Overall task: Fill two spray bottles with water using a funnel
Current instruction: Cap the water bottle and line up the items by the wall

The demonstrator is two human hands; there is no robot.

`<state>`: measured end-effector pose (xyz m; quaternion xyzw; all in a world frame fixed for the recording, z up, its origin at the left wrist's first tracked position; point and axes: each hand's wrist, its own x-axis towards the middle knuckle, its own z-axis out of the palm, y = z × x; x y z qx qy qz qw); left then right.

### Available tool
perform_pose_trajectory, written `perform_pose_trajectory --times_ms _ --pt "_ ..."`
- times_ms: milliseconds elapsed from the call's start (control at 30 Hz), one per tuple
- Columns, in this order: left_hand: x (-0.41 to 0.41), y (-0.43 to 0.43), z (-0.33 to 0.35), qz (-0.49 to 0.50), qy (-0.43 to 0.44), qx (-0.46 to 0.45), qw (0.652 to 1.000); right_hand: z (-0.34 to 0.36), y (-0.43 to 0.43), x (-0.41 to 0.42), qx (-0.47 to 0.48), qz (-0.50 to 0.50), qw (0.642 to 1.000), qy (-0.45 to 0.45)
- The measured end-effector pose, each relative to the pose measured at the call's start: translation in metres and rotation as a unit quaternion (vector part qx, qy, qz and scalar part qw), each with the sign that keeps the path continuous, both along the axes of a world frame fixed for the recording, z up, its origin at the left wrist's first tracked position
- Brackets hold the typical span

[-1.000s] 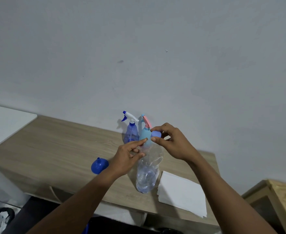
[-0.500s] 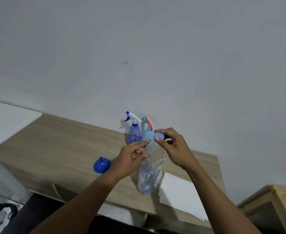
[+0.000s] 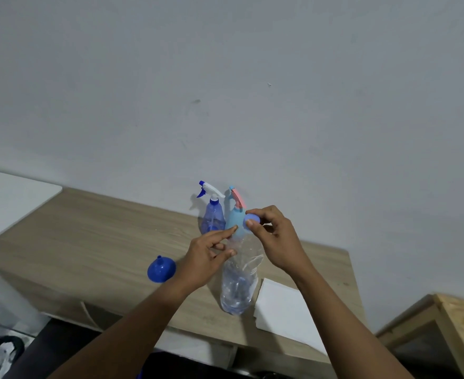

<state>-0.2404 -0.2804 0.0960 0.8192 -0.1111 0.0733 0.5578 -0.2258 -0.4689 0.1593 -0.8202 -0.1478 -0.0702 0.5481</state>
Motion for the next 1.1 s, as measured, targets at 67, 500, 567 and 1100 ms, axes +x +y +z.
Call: perform_pose_trajectory --times_ms 67,500,567,1100 --pt "0.002 0.001 -0.001 0.006 0.001 0.004 1.000 -0.002 0.005 0.000 0.023 -0.027 0.999 -0.011" --pt "-0.001 0.002 -0.009 -0.001 0.061 -0.072 0.996 -0.061 0.003 -0.032 0.081 -0.083 0.992 -0.056" --pt "-0.002 0.003 -0.012 -0.005 0.068 -0.080 0.994 -0.083 0.005 -0.042 0.094 -0.087 0.991 -0.030" --pt "0.022 0.117 -0.110 0.240 0.065 0.178 0.952 -0.170 0.037 -0.062 0.062 -0.196 0.970 0.129"
